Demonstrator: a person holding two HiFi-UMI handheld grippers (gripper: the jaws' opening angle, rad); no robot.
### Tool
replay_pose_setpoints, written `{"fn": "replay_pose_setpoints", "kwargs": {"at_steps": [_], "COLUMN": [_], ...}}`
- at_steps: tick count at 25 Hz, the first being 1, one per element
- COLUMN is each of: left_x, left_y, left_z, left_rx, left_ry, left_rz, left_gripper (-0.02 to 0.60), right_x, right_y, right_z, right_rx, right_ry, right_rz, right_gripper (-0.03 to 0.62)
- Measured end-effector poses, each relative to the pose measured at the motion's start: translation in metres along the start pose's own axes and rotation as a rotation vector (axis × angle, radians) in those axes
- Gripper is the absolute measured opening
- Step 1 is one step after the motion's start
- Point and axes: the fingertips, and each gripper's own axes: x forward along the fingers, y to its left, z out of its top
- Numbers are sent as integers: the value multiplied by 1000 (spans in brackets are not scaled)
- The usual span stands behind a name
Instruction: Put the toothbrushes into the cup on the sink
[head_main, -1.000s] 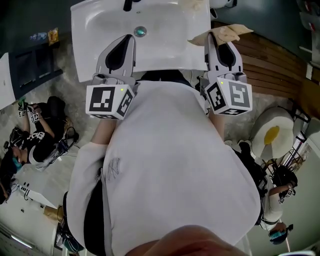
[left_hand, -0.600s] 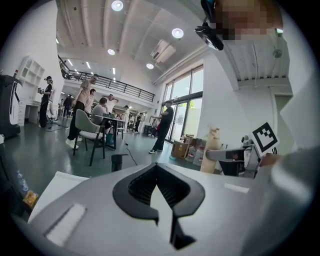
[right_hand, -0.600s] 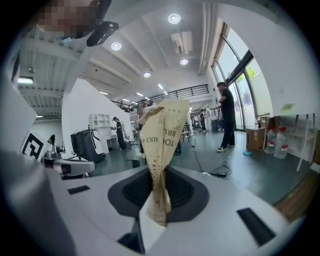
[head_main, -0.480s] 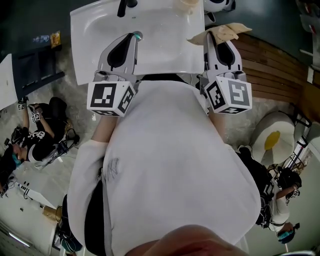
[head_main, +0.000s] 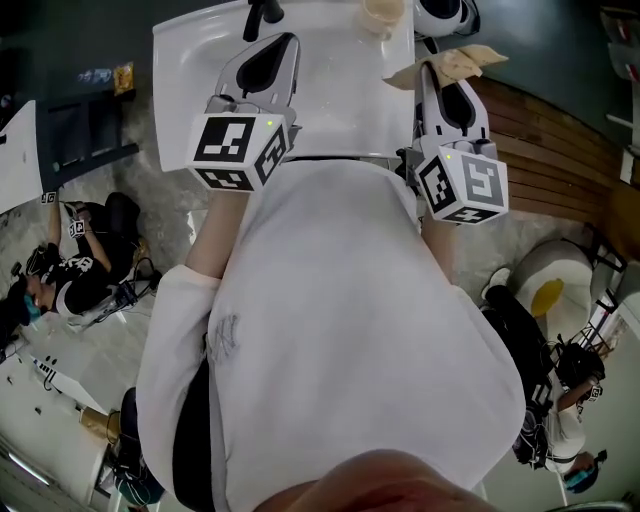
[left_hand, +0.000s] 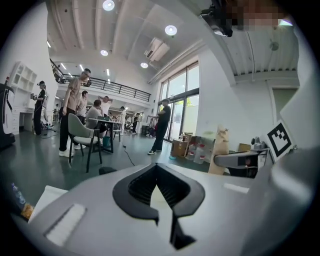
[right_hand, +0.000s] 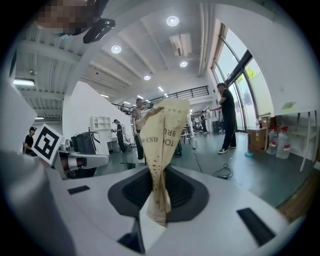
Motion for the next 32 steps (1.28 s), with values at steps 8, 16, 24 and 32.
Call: {"fn": "replay_pose_setpoints", "kwargs": {"at_steps": [8, 16, 24, 32], "left_x": [7, 7, 3, -4], "left_y": [-5, 1, 7, 24], "left_z": [0, 2, 3, 3], "left_rx": [55, 53, 32, 11], "left_ry": [-14, -14, -10, -19], "left_rz": [4, 30, 48, 115], "left_gripper": [-15, -15, -15, -15], "right_x": [1, 4, 21, 43], "right_y": [-5, -25, -26, -26], "right_z": [10, 18, 32, 50], "right_rx": [0, -16, -21, -38], "right_ry": [-36, -50, -77, -114], "right_rz": [-9, -31, -8, 35], "right_gripper": [61, 61, 61, 61]}}
